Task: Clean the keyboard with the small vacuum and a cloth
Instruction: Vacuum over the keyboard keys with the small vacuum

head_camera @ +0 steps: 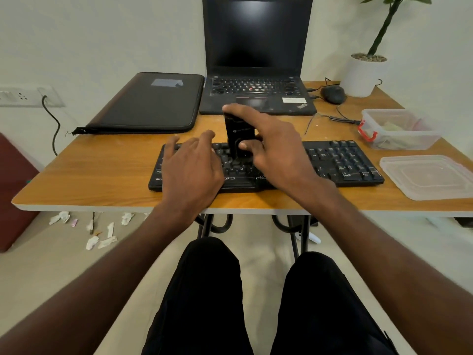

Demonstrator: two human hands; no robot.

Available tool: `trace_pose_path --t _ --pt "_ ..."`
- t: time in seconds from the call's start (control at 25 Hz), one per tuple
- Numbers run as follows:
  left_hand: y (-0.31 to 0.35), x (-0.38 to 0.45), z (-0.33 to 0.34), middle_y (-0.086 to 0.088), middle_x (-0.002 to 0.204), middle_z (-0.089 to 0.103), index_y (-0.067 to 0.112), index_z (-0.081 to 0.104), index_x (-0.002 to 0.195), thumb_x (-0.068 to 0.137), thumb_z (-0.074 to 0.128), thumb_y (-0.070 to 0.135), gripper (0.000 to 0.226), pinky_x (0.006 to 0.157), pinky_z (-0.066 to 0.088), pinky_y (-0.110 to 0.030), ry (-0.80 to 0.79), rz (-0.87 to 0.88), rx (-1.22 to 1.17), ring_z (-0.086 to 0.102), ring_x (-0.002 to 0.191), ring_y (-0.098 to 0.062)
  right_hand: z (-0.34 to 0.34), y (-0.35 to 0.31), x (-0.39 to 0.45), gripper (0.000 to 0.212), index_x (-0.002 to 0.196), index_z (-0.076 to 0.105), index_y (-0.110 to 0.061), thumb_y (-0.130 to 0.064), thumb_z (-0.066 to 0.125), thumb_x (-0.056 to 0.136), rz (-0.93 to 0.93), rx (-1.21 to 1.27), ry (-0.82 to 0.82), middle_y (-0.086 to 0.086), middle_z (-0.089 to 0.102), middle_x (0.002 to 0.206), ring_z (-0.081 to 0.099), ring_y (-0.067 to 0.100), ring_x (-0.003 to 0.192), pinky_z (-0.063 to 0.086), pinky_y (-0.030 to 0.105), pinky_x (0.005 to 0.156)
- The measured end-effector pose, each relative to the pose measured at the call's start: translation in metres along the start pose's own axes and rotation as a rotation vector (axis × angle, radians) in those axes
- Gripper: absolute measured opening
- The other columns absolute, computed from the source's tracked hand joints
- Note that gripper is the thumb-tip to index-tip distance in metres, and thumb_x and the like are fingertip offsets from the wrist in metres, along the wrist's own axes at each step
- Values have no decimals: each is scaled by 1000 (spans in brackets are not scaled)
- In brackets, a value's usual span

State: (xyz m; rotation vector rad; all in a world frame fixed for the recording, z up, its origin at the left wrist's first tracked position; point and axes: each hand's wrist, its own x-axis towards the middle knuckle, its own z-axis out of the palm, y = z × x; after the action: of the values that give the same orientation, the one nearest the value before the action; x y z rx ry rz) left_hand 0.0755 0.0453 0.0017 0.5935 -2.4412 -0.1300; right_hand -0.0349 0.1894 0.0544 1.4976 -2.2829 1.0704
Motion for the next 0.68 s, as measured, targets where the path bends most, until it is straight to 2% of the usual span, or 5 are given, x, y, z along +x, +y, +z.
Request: trace_pose_path --t 0.16,0.36,0.48,0.6,0.68 --pt "3 0 -3 -7 115 73 15 56 138 100 47 26 41 117 35 -48 -19 -37 -1 67 111 -25 -24 7 3 77 150 39 -52 -11 70 93 155 -331 -49 3 63 132 61 22 118 57 40 93" --pt "2 0 -2 -8 116 69 14 56 134 98 50 24 37 112 37 -50 -15 -72 2 63 111 -28 -12 0 -15 70 149 44 -49 -11 69 96 160 69 55 -4 63 136 63 13 117 62 39 88" --pt "2 0 -2 -9 116 68 13 56 131 98 50 23 35 111 38 -52 -19 -75 -5 62 110 -29 -24 11 -14 69 150 44 -50 -16 71 96 224 7 55 -6 62 138 66 10 107 63 35 86" --pt "4 -2 -3 -9 115 68 12 57 130 98 51 23 34 110 38 -52 -12 -75 -2 62 110 -30 -32 12 -5 70 147 46 -51 -17 74 93 205 -48 41 -9 62 138 65 9 110 56 21 86" --pt "4 -2 -2 -9 116 68 13 57 130 99 51 24 34 111 38 -51 -14 -75 -5 62 111 -29 -29 11 -4 70 147 48 -50 -16 75 92 163 -29 32 -9 62 139 65 10 112 57 19 82"
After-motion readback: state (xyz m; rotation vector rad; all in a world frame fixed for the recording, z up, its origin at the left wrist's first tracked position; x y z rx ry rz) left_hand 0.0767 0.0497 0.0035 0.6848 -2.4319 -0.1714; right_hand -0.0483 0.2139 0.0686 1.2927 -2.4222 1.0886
